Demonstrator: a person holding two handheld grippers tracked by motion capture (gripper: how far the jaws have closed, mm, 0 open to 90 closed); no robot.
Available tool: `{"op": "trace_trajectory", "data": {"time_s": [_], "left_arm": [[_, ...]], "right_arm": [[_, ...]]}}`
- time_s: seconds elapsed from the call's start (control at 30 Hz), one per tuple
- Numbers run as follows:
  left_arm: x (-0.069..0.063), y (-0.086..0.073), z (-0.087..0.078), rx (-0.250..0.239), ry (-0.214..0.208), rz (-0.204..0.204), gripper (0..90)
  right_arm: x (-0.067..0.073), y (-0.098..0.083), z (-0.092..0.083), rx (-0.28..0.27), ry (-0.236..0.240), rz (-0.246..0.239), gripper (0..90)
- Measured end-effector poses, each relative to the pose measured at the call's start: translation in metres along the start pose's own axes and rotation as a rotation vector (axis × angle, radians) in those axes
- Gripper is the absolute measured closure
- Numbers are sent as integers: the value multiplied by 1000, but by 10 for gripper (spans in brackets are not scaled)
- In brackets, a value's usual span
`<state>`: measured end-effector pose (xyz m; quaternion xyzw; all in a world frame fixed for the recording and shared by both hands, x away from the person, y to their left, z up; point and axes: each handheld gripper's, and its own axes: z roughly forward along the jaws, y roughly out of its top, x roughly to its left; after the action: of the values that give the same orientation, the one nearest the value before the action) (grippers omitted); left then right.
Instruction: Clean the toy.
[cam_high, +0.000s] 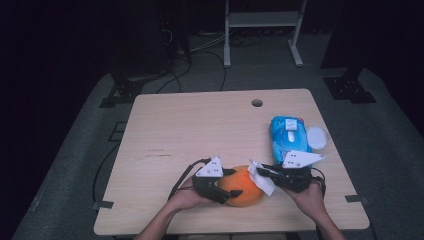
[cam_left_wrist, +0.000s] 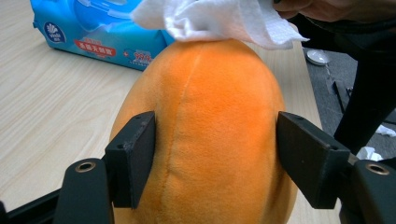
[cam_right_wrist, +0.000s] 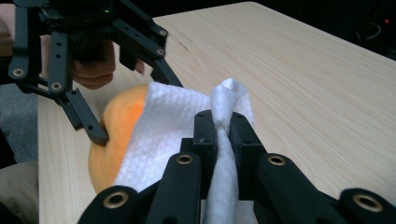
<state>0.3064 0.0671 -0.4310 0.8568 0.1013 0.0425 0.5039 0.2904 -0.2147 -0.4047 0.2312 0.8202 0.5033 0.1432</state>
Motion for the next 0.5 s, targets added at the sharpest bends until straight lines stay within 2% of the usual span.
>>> {"op": "trace_trajectory", "data": {"time_s": [0.17, 0.27, 0.37, 0.43, 0.5], "left_arm": [[-1, 2, 3, 4, 14, 2, 303], [4, 0, 4, -9, 36, -36, 305], [8, -1, 2, -13, 45, -71, 304], [10, 0, 0, -19, 43, -78, 298], [12, 2, -3, -28, 34, -80, 249]], "right_arm": [[5, 1, 1, -4, -14, -13, 824], [13, 6, 6, -13, 13, -23, 824], [22, 11, 14, 0, 22, -76, 823], [21, 12, 15, 2, 15, -82, 823], [15, 11, 16, 2, 10, -69, 823]]}}
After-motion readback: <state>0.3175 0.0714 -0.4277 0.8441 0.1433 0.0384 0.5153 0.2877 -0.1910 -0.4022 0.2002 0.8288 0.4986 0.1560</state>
